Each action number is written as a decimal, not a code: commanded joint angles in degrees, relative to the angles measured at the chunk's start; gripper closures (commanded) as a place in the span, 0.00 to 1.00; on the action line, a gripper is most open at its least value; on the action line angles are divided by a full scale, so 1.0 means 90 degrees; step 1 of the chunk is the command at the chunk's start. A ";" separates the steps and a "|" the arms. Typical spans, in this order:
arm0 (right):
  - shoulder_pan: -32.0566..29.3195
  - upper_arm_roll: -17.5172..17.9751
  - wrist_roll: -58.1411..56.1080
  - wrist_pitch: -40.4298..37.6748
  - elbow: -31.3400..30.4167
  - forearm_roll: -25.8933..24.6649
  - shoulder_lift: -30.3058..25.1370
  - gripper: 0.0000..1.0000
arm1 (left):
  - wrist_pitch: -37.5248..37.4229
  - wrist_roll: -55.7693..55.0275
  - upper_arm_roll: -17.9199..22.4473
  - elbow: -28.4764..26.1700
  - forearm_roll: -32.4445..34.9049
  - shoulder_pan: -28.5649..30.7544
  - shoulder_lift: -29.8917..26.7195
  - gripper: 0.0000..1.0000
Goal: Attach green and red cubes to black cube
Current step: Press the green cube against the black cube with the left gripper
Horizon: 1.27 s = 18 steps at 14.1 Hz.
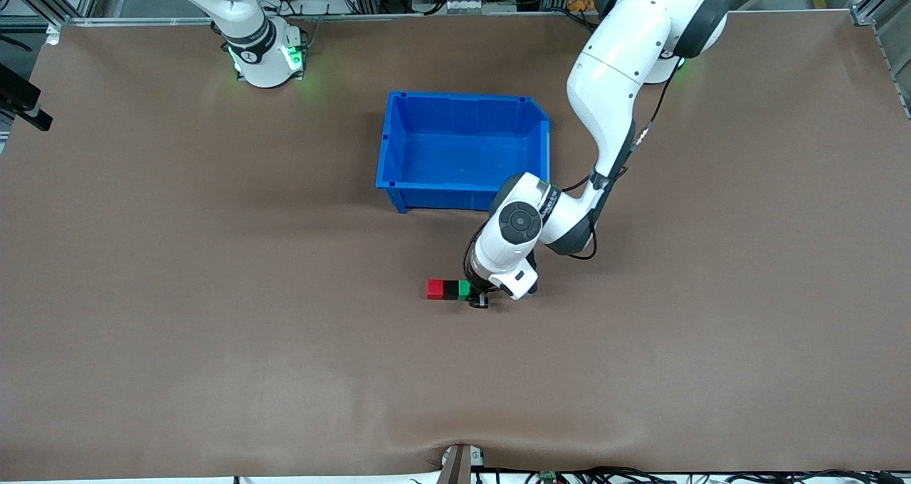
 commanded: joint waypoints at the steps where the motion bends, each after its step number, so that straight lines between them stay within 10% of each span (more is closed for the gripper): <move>1: -0.0041 -0.0016 -0.0069 -0.0171 0.0016 -0.0031 -0.0008 0.00 | -0.0719 -0.0136 0.0057 0.0113 -0.0019 -0.0077 -0.0101 1.00; 5: -0.0002 -0.0006 -0.0070 -0.0181 0.0026 -0.0031 -0.0008 0.00 | -0.1083 -0.0107 0.0057 0.0113 -0.0009 -0.0028 -0.0160 0.96; 8: -0.0002 -0.0006 -0.0070 -0.0181 0.0016 -0.0031 -0.0008 0.00 | -0.1083 -0.0087 0.0067 0.0123 -0.0009 -0.0019 -0.0170 0.00; 18: 0.0047 0.0023 -0.0070 -0.0367 0.0016 -0.0031 0.0002 0.00 | -0.2800 0.2166 0.0048 -0.0198 0.0011 0.0819 -0.2159 0.00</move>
